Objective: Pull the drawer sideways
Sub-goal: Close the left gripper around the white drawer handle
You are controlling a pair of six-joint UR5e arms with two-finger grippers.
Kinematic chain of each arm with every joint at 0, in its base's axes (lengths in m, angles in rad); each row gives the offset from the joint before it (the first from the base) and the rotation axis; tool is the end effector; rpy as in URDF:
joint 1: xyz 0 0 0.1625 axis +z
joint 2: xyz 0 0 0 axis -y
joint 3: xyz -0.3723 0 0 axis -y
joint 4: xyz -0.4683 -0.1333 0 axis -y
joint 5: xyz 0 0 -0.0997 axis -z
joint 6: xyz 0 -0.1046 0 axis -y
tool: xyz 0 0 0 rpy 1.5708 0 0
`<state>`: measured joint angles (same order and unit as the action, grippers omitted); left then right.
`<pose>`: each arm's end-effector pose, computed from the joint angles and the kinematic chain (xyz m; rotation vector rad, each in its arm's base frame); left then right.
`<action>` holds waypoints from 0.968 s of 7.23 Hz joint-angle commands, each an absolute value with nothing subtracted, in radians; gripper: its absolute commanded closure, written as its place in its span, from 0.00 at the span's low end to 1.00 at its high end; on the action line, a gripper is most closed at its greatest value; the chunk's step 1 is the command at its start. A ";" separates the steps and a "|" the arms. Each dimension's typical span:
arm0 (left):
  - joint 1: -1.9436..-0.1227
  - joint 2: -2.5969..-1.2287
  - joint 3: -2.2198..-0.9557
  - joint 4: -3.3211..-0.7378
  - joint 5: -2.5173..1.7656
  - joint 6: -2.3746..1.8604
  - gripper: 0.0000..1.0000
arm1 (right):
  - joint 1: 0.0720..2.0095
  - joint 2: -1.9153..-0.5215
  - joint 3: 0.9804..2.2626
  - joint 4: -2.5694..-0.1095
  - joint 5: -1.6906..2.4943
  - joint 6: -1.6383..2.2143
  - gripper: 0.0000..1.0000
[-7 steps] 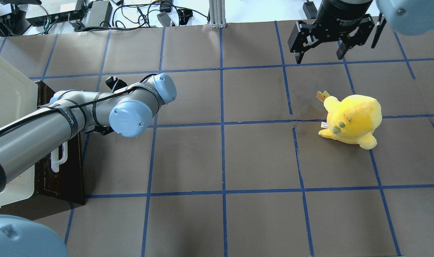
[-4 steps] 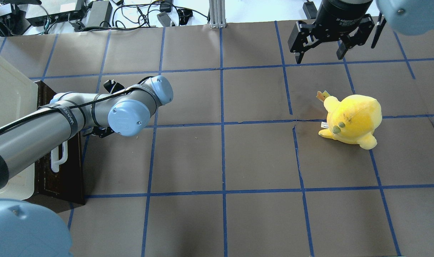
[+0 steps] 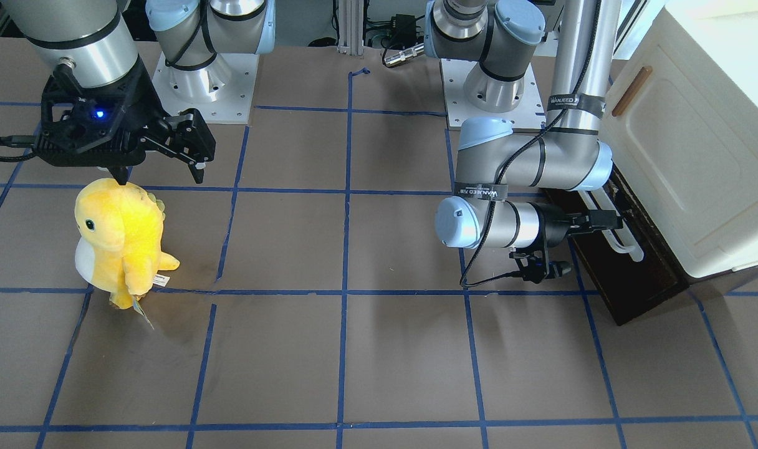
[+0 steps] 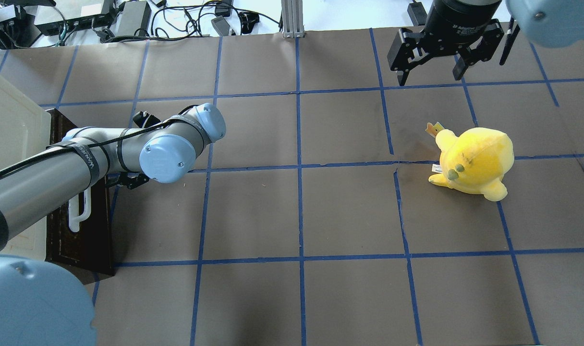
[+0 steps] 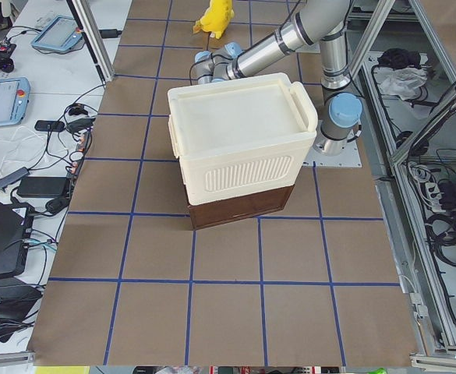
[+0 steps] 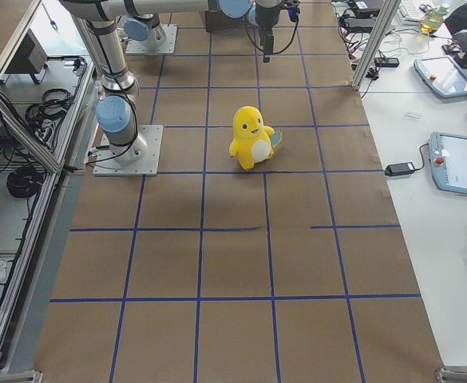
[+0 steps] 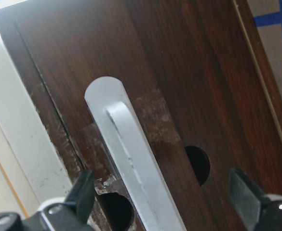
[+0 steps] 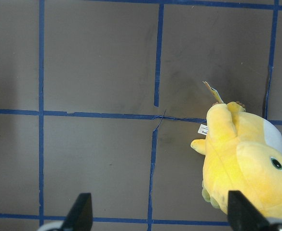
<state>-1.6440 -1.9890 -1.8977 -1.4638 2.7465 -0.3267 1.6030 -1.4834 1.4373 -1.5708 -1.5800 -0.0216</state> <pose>-0.0770 -0.5473 0.0935 0.1707 1.8930 0.3553 0.1517 -0.6001 0.4551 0.0839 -3.1307 0.0723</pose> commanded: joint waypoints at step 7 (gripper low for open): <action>-1.635 -1.987 -1.902 -1.463 2.749 -0.321 0.31 | 1.603 -1.483 1.437 -1.571 -1.580 -0.021 0.00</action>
<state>-1.6353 -1.9880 -1.9017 -1.4634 2.7487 -0.3211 1.6030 -1.4834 1.4374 -1.5708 -1.5800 -0.0215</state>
